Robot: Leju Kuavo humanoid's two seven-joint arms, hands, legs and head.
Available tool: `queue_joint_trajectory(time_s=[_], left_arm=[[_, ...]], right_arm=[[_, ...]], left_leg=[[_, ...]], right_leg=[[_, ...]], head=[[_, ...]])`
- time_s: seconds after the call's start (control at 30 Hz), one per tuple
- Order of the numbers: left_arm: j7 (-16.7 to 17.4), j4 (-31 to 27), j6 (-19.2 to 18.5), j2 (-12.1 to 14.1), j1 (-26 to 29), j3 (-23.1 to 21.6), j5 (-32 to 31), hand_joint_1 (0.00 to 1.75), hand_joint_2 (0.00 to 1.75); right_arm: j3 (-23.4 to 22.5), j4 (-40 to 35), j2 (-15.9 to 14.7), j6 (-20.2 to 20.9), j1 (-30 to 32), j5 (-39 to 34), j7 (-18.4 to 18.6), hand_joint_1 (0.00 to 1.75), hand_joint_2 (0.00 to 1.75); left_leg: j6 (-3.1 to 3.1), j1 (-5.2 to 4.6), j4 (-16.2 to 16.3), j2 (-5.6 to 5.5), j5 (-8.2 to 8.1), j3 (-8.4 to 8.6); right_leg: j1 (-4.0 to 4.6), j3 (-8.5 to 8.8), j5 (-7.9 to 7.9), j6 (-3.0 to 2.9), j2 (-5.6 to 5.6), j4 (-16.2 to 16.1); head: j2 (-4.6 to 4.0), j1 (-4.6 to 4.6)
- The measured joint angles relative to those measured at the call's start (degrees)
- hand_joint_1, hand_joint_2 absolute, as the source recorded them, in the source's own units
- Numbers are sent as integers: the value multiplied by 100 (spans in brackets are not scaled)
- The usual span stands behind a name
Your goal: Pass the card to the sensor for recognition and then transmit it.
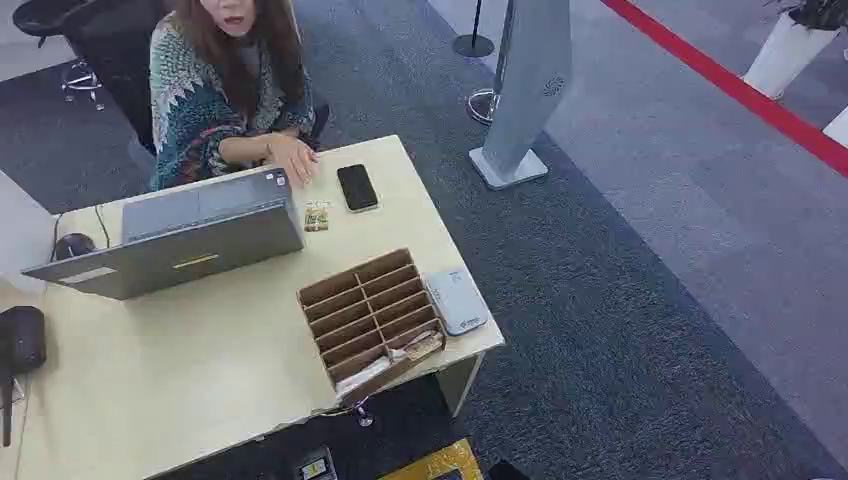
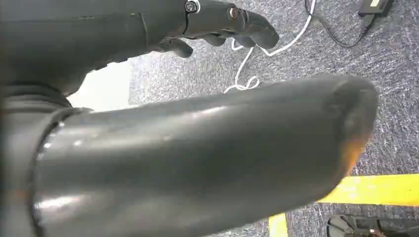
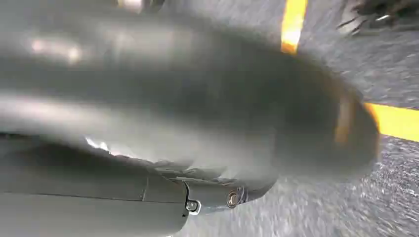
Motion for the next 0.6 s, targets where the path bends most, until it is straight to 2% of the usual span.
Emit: queue_joint_trajectory(time_s=[0.07, 0.2, 0.33, 0.43, 0.5, 0.53, 0.6], left_arm=[[-42, 0, -4, 0, 0, -2, 15, 0, 0], [-127, 0, -9, 2, -1, -15, 61, 0, 0], [-166, 0, -2, 7, 0, -37, 216, 0, 0], [-271, 0, 24, 13, 0, -37, 321, 0, 0], [-335, 0, 39, 13, 0, -37, 321, 0, 0], [-370, 0, 48, 13, -1, -37, 330, 0, 0], [-463, 0, 55, 13, -8, -24, 404, 0, 0]], right_arm=[[-306, 0, -35, -101, -13, -754, -173, 0, 175], [-1061, -2, -228, -448, -91, -2453, -840, 0, 175], [-1547, -55, -641, -653, -249, -4430, -1688, 0, 175], [-1774, -190, -981, -623, -481, -5176, -2078, 0, 175], [-1877, -308, -1207, -544, -709, -5593, -2212, 0, 175], [-1906, -385, -1286, -494, -836, -5827, -2166, 0, 175], [-1857, -738, -1403, -457, -1077, -6698, -1690, 0, 175]], left_leg=[[0, -1, 0, 0, 0, 0], [0, -4, 0, 0, 0, 0], [1, -18, 0, 0, 0, 0], [2, -20, 1, 3, 1, 0], [11, -26, 1, 7, 6, -1], [16, -31, 1, 8, 10, -1], [21, -33, 2, 9, 13, 1]], right_leg=[[-1, 0, 0, 0, 0, 0], [-5, 0, 0, 0, 0, 0], [-18, 0, 3, 5, 0, 0], [-21, -1, 10, 15, 4, 0], [-27, -3, 13, 19, 5, 0], [-32, -5, 14, 21, 5, 0], [-35, -5, 17, 25, 4, -1]], head=[[-2, 0], [-2, 0], [0, 0], [-2, 0], [0, 0], [0, 0], [0, 0]])
